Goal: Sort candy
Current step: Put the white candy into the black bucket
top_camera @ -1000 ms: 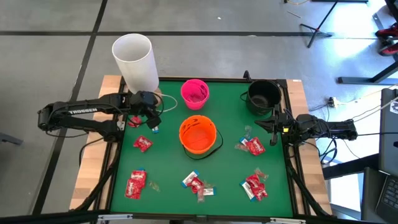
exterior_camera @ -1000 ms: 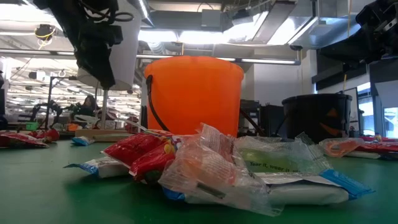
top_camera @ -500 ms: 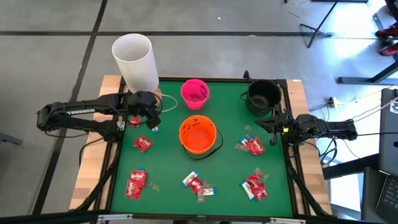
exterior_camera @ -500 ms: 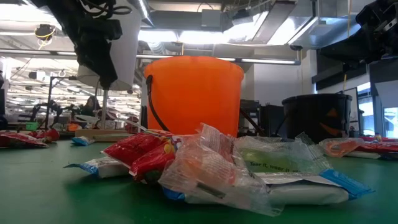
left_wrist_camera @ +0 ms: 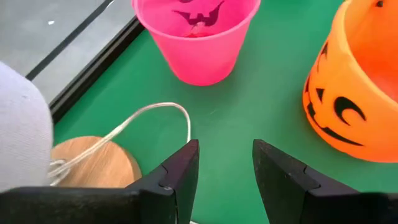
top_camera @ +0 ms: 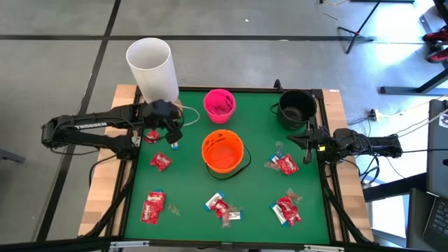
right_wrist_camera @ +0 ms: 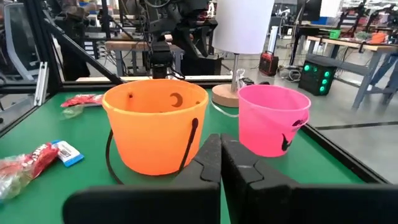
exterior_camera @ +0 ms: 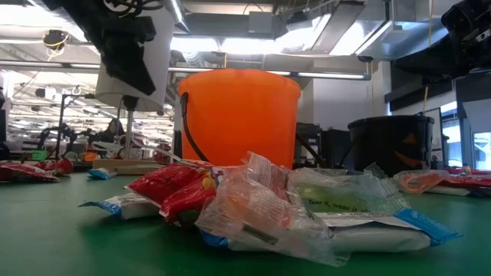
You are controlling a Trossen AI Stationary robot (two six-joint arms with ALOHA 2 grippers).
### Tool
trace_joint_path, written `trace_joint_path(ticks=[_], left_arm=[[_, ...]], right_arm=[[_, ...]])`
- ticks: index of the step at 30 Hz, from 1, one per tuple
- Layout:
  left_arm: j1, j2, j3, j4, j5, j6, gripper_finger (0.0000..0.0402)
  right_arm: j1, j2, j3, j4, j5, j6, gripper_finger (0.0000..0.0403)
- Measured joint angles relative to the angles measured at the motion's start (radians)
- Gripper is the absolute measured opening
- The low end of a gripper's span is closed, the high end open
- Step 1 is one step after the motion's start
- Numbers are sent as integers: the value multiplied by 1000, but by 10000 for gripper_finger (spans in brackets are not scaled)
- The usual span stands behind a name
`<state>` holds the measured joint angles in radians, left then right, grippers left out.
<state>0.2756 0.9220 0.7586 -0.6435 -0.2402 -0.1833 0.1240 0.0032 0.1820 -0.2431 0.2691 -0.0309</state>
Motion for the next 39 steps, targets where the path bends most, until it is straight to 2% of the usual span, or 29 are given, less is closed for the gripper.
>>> trace_joint_path(ticks=[4, 11, 19, 24, 27, 34, 39], left_arm=[[20, 0, 0, 13, 30, 35, 141], [27, 0, 0, 28, 52, 37, 141], [27, -9, 19, 28, 124, 36, 141], [27, -9, 37, 21, 124, 30, 141], [28, -9, 47, -37, 124, -6, 141], [47, 3, 48, -248, 141, -136, 141], [47, 56, 26, -254, 195, -155, 141]], right_arm=[[0, 0, 0, 1, 4, -1, 1], [0, 0, -1, 36, 106, -10, 1], [0, 3, 0, 432, 121, -27, 1], [0, 3, 0, 569, 159, -28, 1], [0, 3, 1, 577, 213, -27, 1], [0, 3, 0, 505, 229, -28, 1], [0, 3, 0, 500, 292, -30, 1]])
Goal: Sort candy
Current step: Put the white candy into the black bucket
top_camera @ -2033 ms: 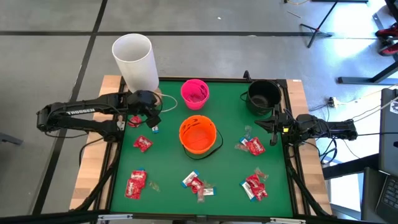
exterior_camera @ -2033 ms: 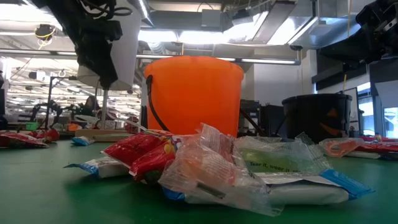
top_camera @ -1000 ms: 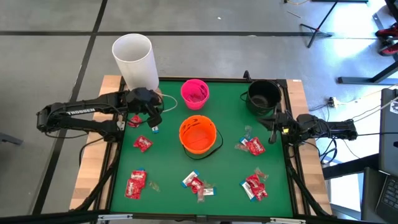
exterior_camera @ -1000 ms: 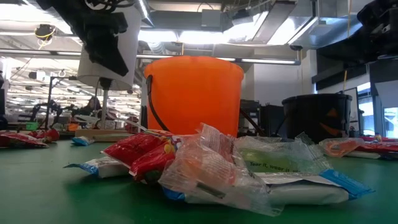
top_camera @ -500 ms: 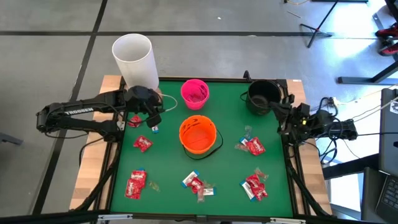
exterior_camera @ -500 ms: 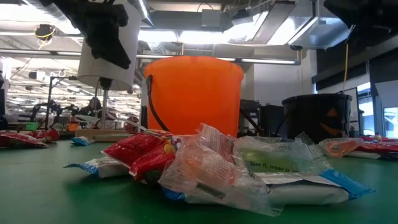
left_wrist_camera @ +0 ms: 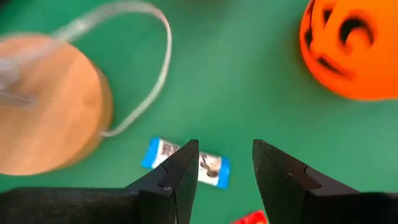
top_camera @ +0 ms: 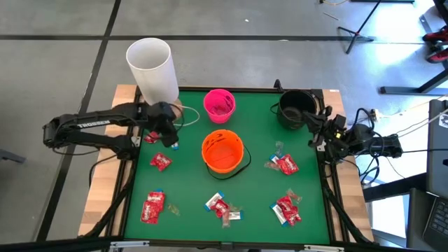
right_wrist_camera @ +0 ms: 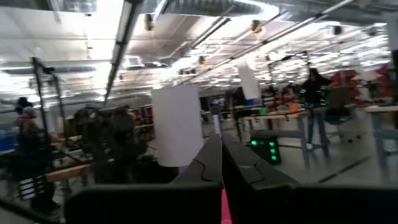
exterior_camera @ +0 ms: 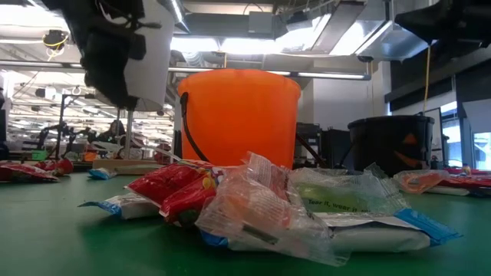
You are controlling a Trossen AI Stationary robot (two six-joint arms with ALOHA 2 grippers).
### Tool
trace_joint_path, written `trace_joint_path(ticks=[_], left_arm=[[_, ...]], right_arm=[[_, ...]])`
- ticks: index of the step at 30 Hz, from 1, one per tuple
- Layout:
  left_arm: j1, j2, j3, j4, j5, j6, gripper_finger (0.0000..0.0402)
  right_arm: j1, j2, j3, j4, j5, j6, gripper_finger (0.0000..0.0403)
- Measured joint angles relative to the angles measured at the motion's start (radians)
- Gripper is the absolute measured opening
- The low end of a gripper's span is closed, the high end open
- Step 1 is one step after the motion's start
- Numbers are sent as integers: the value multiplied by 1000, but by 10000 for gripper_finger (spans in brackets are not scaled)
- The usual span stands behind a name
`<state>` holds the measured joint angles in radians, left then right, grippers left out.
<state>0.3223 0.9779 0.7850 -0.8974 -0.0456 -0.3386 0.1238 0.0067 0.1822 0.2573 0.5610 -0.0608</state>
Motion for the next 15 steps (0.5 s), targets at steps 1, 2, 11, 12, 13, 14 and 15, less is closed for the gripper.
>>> trace_joint_path(ticks=[1, 2, 11, 12, 13, 14, 15], left_arm=[[0, 22, -7, 0, 9, 0, 142], [0, 46, -15, 0, 11, 0, 144], [10, 232, -34, 16, -101, -13, 202], [14, 245, -34, 20, -111, -13, 210], [17, 256, -34, 26, -112, -16, 218], [20, 265, -34, 38, -109, -20, 225], [24, 272, -34, 47, -101, -27, 232]], right_arm=[[0, 0, 0, -2, 12, 1, 1], [0, 0, 0, -7, 20, 1, 1], [0, 0, 0, -53, 15, 9, 54], [0, 0, 0, -56, 15, 9, 63], [0, 0, 0, -57, 15, 10, 72], [0, 0, 0, -58, 15, 10, 81], [0, 0, 0, -58, 15, 10, 89]])
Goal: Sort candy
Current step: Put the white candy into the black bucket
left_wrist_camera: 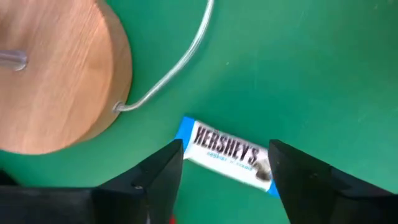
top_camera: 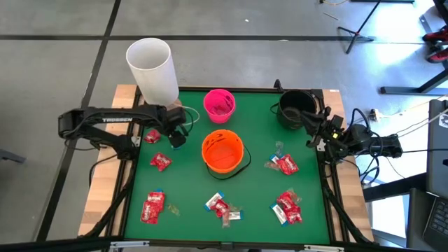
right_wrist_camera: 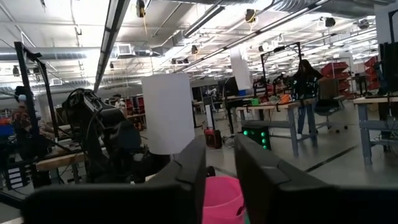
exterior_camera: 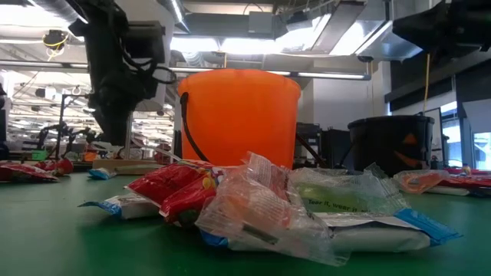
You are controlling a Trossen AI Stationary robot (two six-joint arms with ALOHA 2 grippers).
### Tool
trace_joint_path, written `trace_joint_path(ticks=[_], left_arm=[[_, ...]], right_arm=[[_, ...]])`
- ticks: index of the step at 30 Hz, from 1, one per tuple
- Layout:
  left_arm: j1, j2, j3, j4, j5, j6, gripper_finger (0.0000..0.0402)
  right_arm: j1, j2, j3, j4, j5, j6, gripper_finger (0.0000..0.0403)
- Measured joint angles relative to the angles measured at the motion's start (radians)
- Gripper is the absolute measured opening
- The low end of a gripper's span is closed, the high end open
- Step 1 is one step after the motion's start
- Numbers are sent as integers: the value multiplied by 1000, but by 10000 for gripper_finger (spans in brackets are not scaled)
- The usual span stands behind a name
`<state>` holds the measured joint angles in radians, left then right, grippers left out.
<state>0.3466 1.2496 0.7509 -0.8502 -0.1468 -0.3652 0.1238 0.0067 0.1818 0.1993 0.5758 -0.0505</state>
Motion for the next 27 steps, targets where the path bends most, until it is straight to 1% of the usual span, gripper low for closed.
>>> trace_joint_path(ticks=[3, 7, 15, 18, 24, 27], left_arm=[[2, 15, 0, 2, 4, -38, 249], [2, 12, -17, -5, -3, -121, 259], [-10, -57, -138, 19, 8, -304, 260], [-9, -58, -177, 67, 26, -344, 260], [-9, -59, -269, 293, 75, -408, 259], [-9, -61, -306, 328, 76, -446, 256]], right_arm=[[0, 0, 0, -1, -13, 1, 106], [0, 0, 0, -1, -46, 0, 115], [0, 0, 0, -18, -46, 0, 115], [0, 0, 0, -18, -46, 0, 115], [0, 0, 0, -17, -46, -4, 115], [0, 0, 0, -17, -45, -5, 115]])
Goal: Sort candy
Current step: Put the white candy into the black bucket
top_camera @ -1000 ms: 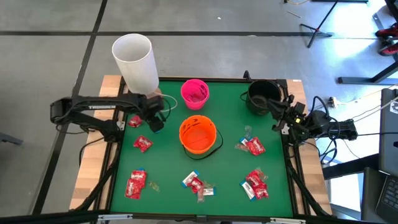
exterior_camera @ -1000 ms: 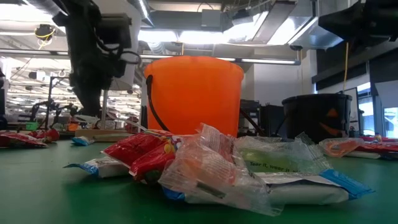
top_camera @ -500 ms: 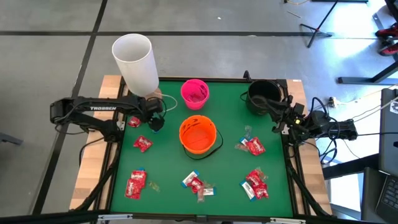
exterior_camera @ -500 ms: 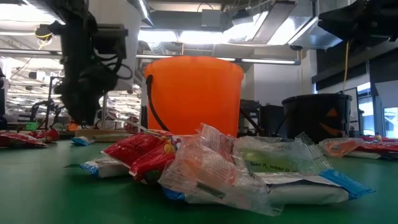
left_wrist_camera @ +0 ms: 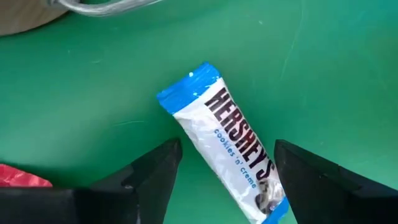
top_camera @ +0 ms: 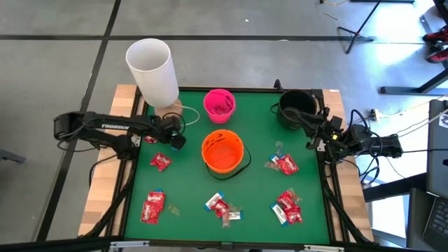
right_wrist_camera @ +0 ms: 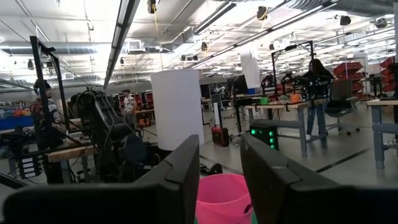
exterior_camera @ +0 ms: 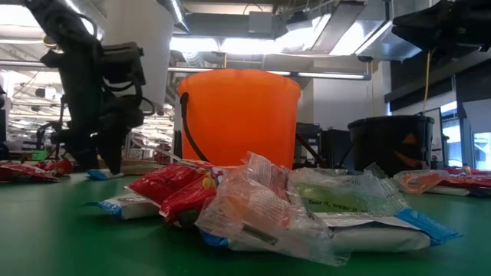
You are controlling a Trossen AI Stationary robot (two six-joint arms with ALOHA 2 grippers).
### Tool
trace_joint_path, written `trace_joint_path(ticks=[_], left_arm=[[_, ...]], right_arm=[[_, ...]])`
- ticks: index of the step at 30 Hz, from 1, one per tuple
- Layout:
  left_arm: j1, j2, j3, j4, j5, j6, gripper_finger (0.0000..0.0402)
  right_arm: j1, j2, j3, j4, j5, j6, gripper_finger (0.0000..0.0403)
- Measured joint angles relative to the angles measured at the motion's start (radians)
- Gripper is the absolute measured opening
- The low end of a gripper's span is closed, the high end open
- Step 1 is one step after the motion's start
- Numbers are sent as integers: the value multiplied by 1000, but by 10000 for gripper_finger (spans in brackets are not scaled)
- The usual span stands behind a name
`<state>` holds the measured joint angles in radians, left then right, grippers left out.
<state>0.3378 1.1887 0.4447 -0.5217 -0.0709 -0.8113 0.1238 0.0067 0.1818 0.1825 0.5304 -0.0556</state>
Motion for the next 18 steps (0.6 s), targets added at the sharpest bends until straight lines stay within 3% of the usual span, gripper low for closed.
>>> trace_joint_path(ticks=[7, 18], left_arm=[[-25, 0, -13, 17, -29, -4, 237], [-88, 1, 5, -13, -17, 34, 97]], right_arm=[[0, 0, 0, 0, 2, -1, 115], [0, 0, 0, 3, 21, 8, 115]])
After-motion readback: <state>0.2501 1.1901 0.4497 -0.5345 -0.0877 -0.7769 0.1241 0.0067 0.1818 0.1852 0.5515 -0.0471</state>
